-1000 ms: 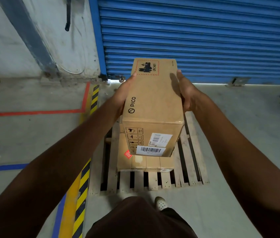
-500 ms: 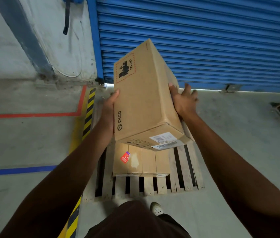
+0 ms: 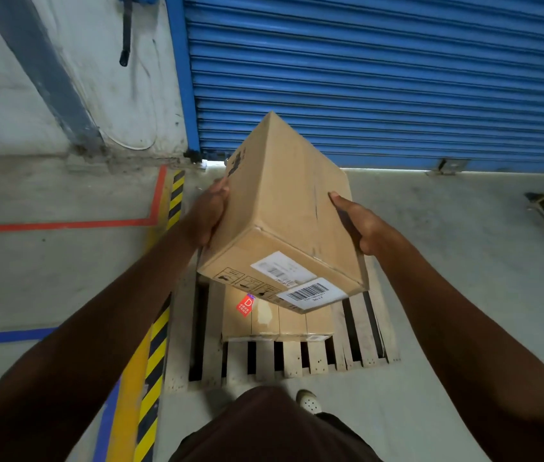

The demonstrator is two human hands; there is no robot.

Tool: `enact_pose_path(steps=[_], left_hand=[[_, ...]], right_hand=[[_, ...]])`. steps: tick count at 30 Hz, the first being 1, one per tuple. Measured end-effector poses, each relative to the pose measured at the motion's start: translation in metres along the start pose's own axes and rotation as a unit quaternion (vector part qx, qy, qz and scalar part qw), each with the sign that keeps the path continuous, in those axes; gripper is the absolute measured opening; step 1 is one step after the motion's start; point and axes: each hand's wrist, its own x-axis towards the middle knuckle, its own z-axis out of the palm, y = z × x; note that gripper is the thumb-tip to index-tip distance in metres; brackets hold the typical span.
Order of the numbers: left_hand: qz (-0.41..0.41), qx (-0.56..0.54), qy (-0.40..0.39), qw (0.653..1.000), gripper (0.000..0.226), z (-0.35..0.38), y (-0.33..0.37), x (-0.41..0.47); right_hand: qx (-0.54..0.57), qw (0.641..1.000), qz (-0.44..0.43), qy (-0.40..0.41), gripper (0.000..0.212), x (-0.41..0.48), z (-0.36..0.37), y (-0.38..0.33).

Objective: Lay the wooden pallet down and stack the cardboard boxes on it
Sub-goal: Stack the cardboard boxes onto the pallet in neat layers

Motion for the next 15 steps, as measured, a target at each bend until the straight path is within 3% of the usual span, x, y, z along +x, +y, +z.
enact_pose_path(steps=[3, 6, 10, 15], left_hand=[[-0.034, 0.0, 0.004, 0.999, 0.075, 0.007, -0.012, 0.019], [-0.023, -0.034, -0.017, 0.999, 0.072, 0.026, 0.007, 0.004], [-0.073, -0.044, -0.053, 0.995, 0.087, 0.03, 0.005, 0.003], [-0.109, 0.038, 0.008, 0.993, 0.053, 0.039, -0.011, 0.013]], right_hand=[[0.005, 1.0, -0.016, 0.008, 0.052, -0.002, 0.007, -0.004], [-0.005, 0.999, -0.029, 0.042, 0.062, 0.005, 0.01, -0.002], [-0.008, 0.997, -0.036, 0.064, 0.05, 0.008, 0.011, 0.008], [-0.012, 0.996, -0.039, 0.076, 0.06, 0.015, 0.014, 0.032]])
